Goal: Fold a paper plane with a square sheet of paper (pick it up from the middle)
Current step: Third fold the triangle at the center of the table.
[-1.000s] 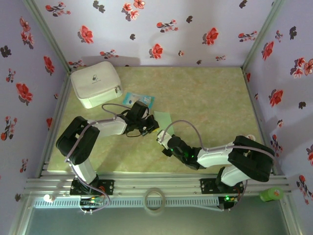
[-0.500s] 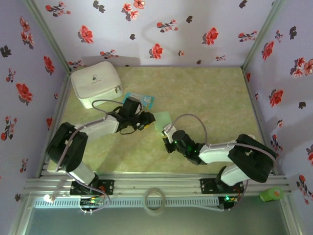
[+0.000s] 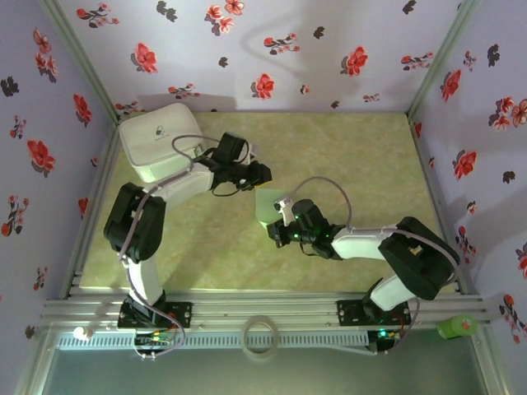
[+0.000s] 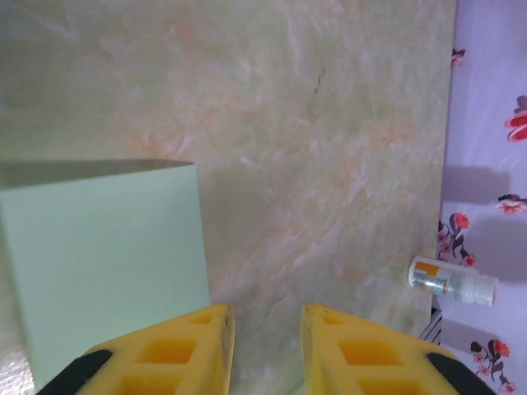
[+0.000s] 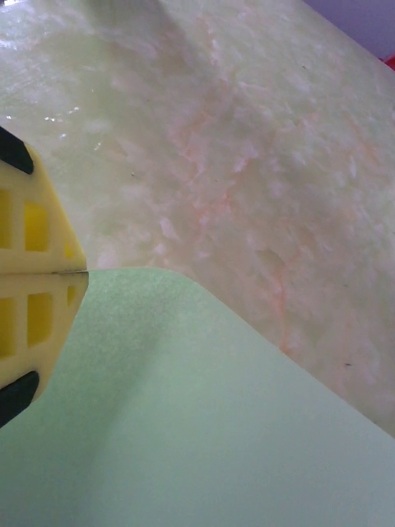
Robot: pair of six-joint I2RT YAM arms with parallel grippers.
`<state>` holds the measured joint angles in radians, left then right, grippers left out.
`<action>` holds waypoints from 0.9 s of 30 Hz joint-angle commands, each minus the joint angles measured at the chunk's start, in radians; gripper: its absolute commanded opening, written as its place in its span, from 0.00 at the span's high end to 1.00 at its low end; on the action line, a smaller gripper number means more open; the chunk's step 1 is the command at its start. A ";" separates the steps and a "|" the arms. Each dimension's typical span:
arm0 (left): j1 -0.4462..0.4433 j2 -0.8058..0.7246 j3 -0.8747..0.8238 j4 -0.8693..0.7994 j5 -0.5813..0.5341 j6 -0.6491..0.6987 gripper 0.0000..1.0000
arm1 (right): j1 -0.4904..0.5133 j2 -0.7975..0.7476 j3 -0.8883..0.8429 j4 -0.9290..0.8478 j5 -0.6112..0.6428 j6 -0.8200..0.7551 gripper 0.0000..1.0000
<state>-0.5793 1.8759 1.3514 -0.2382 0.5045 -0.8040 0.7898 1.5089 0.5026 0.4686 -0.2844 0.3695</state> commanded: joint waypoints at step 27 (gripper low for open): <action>-0.031 0.342 0.153 -0.249 0.010 0.146 0.83 | -0.083 0.115 0.125 -0.166 -0.163 0.113 0.99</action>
<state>-0.6041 2.1983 1.5398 -0.4465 0.5434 -0.6804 0.7242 1.5997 0.5957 0.3607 -0.3969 0.4538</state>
